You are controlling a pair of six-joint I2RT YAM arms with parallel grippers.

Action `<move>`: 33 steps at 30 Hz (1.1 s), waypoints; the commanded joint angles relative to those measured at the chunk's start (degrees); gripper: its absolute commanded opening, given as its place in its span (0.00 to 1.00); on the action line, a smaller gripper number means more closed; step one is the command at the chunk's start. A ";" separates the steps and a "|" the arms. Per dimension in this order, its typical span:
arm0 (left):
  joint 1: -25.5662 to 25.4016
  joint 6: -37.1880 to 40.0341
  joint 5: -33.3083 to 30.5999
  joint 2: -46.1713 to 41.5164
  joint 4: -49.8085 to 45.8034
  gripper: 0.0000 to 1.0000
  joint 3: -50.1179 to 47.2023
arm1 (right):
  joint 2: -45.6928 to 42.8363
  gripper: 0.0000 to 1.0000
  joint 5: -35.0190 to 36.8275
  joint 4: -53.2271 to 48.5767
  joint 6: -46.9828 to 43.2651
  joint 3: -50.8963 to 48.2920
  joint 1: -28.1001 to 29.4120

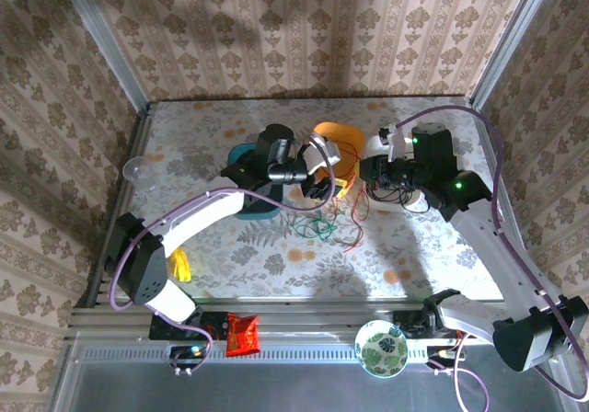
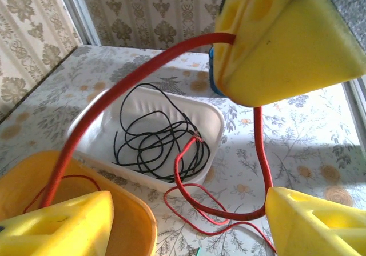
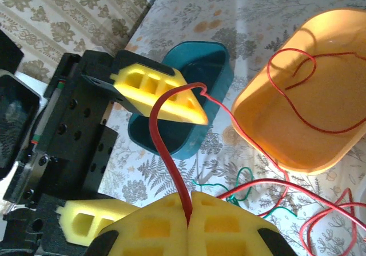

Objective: Untangle the cables

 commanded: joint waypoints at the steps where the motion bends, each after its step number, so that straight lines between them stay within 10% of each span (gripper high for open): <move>1: -0.96 1.47 3.20 0.89 -0.15 0.70 2.22 | 0.17 0.00 -3.31 -0.59 0.38 1.14 0.35; 13: -2.53 0.98 4.07 0.00 -3.00 0.66 1.35 | 1.48 0.01 0.94 1.26 1.61 0.89 0.86; 28: -2.97 -9.09 -7.49 1.75 12.45 0.00 -3.46 | 2.64 0.02 0.19 6.86 6.32 -2.03 5.78; 33: -2.85 -13.80 -12.89 -0.27 17.99 0.00 -6.68 | 2.37 0.16 7.86 5.42 7.10 -3.06 5.69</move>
